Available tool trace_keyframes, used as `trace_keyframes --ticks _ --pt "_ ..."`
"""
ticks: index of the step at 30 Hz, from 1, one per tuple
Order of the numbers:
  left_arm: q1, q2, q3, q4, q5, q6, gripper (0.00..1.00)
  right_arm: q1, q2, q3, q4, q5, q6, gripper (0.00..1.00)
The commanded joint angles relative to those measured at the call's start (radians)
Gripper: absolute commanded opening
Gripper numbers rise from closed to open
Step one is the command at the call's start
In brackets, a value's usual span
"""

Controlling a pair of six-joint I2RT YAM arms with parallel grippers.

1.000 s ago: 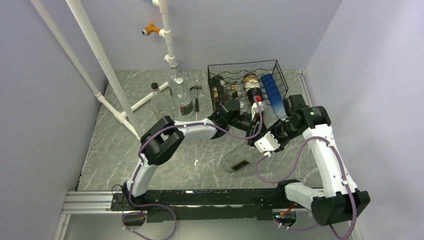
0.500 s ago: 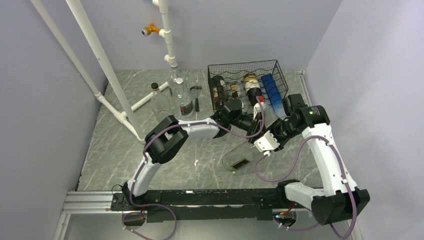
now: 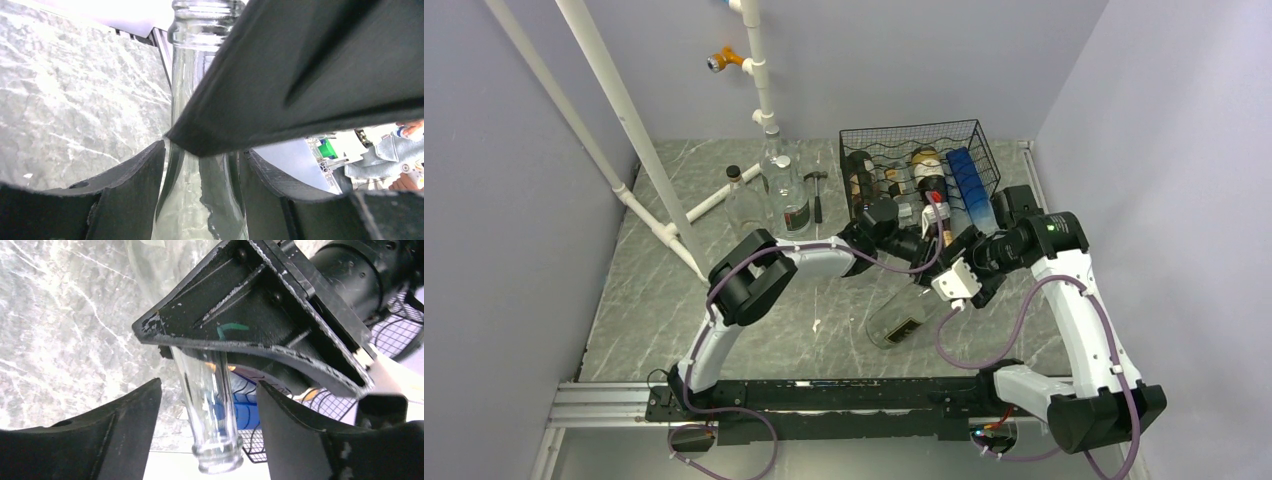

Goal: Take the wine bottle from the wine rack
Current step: Pick up the wine bottle from the center of the board.

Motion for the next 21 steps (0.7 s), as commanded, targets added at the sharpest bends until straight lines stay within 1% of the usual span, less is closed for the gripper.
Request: trace_keyframes --ticks 1,5,11,14,21 --pt "0.023 -0.112 -0.033 0.071 -0.012 0.016 0.00 0.003 -0.026 0.050 0.000 -0.101 -0.022 0.76" --pt "0.033 -0.141 -0.070 0.078 -0.017 0.028 0.00 0.003 -0.029 0.076 -0.017 -0.152 -0.003 0.85" --pt "0.055 -0.200 -0.161 0.141 -0.036 0.025 0.00 0.002 -0.040 0.142 -0.062 -0.209 0.049 0.92" --pt "0.067 -0.239 -0.212 0.170 -0.052 0.029 0.00 0.001 -0.052 0.175 -0.072 -0.268 0.118 0.95" --pt "0.090 -0.308 -0.297 0.209 -0.073 0.036 0.00 -0.008 -0.077 0.250 -0.071 -0.401 0.319 0.96"
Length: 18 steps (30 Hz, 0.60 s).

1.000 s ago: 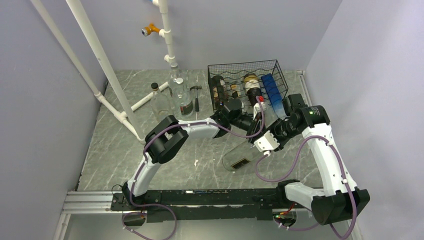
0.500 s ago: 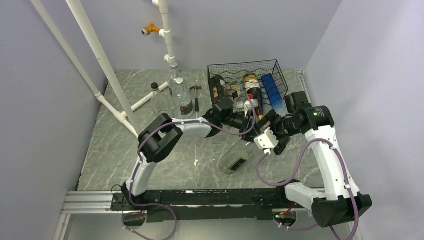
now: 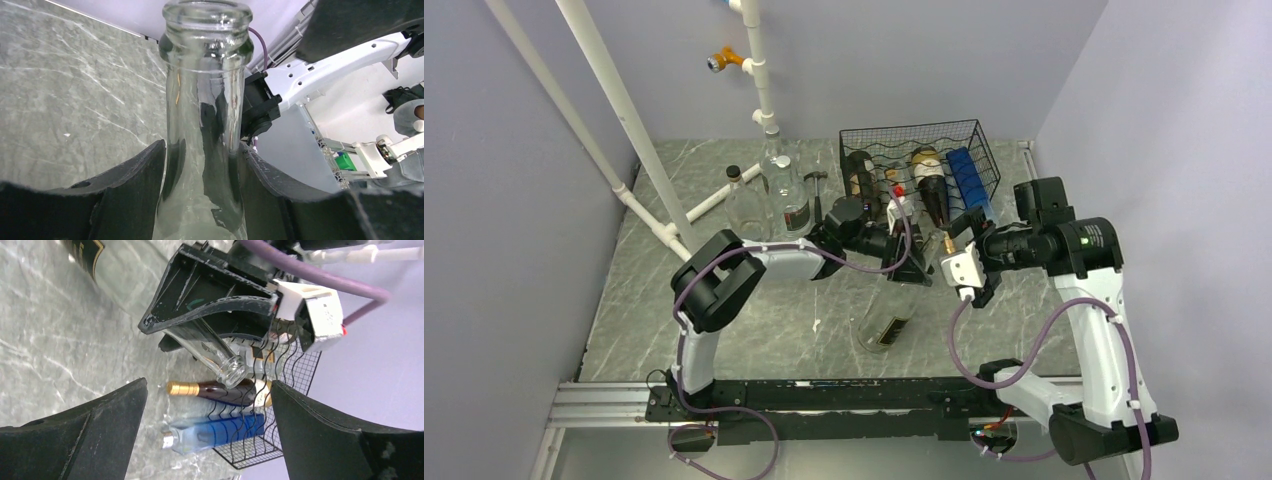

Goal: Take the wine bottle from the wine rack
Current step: Pick up the wine bottle from the center of the board.

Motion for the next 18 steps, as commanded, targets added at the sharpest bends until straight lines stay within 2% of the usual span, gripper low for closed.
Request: trace_keyframes --ticks 1,6,12,18 --pt "0.017 -0.118 -0.034 0.142 -0.024 0.000 0.00 -0.008 -0.031 0.067 -0.031 -0.177 0.171 0.96" --pt "0.034 -0.174 -0.098 0.149 -0.053 0.024 0.00 -0.032 -0.067 0.045 0.012 -0.294 0.326 0.98" --pt "0.044 -0.270 -0.179 0.085 -0.105 0.114 0.00 -0.084 -0.134 -0.041 0.229 -0.364 0.653 0.99" --pt "0.046 -0.387 -0.246 -0.038 -0.191 0.237 0.00 -0.205 -0.179 -0.174 0.479 -0.431 0.938 0.99"
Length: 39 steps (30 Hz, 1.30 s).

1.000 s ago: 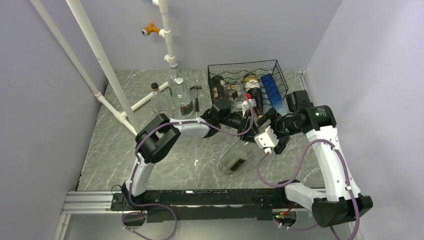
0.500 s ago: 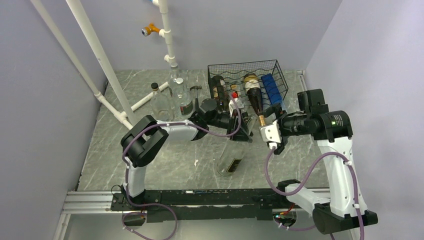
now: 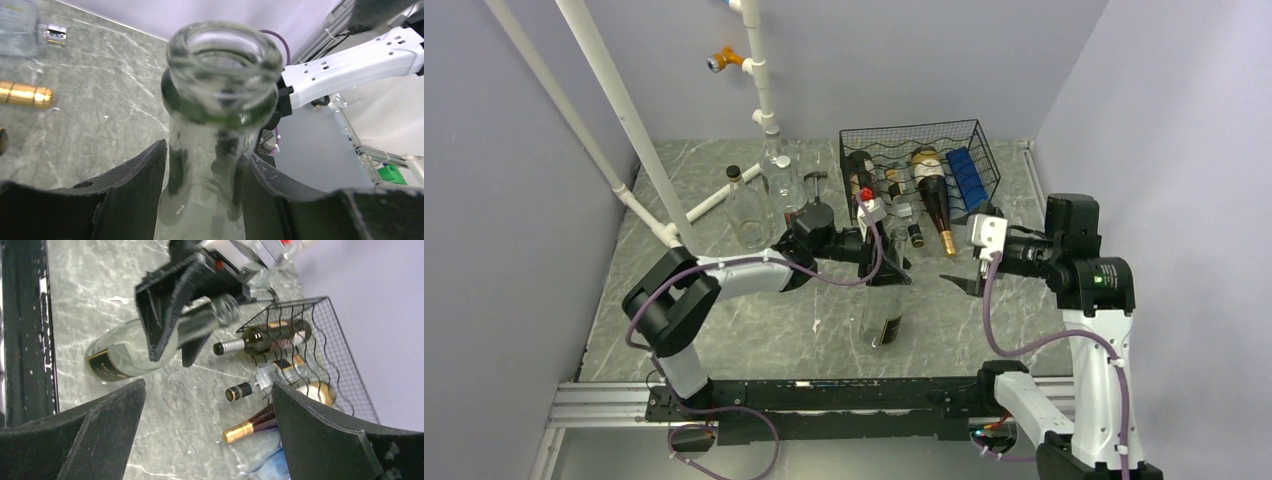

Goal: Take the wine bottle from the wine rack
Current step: Pick up the wine bottle from the center of the board, then place the wine bottle at the center of the board.

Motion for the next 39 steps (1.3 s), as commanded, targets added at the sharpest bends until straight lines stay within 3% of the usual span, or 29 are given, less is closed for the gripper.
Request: trace_keyframes --ticks 1,7,15,27,39 --pt "0.004 -0.159 -0.022 -0.009 -0.087 0.105 0.00 -0.089 -0.028 -0.101 0.276 -0.112 0.308 0.99" --pt "0.004 -0.281 -0.107 -0.079 -0.195 0.182 0.00 -0.173 -0.040 -0.282 0.544 -0.150 0.579 1.00" --pt "0.004 -0.400 -0.169 -0.129 -0.352 0.242 0.00 -0.264 -0.019 -0.493 0.801 -0.214 0.741 1.00" --pt "0.012 -0.484 -0.158 -0.214 -0.575 0.337 0.00 -0.305 -0.051 -0.565 0.887 -0.140 0.799 1.00" --pt "0.106 -0.531 -0.144 -0.230 -0.690 0.330 0.00 -0.305 -0.066 -0.581 0.903 -0.063 0.801 1.00"
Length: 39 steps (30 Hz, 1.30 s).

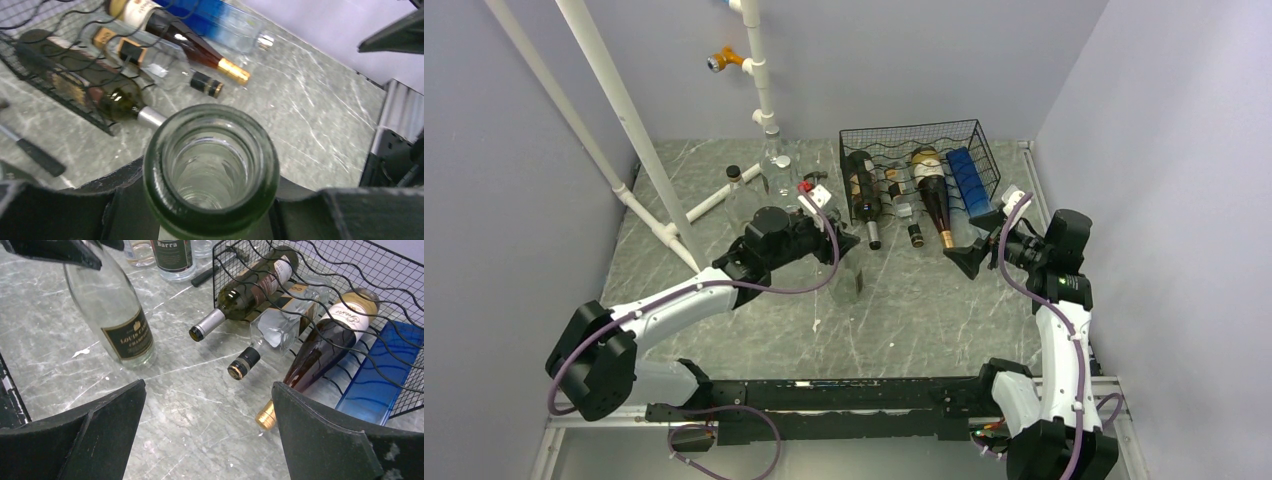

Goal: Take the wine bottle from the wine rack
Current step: Place the wine bottle at the center of the board.

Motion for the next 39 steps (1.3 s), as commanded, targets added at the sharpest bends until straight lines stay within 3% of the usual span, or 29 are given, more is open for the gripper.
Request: trace_keyframes --ticks 1,19,39 --pt "0.040 -0.087 0.055 0.168 -0.057 -0.006 0.00 -0.004 -0.015 -0.010 0.049 0.020 0.014 1.00" --pt "0.123 -0.198 0.034 0.080 -0.336 0.105 0.00 -0.005 -0.022 -0.010 0.045 0.032 0.006 1.00" --pt "0.222 -0.189 -0.022 0.131 -0.512 0.146 0.00 -0.005 -0.020 -0.010 0.042 0.042 0.000 1.00"
